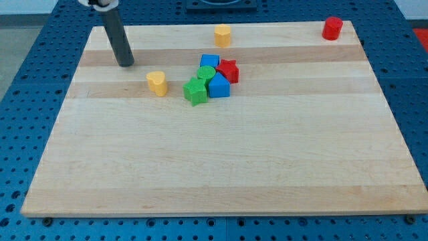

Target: Move the yellow heart diagonally to the down

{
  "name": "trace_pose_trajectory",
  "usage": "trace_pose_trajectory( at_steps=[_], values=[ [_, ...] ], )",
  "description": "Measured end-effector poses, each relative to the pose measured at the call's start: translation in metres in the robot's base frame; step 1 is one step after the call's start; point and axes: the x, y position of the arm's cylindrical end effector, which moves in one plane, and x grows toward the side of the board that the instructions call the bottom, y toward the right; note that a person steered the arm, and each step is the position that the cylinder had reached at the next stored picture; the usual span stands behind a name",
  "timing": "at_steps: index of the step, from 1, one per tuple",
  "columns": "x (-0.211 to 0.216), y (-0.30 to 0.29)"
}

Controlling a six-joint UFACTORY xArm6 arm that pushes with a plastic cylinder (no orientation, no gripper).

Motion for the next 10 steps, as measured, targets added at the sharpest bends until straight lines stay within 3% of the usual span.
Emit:
trace_pose_trajectory(
  at_steps=[2,3,7,8,10],
  values=[
    [0.000,0.028],
    [0.021,0.040],
    [0.165,0.070],
    [0.184,0.079],
    [0.142,0.013]
  ],
)
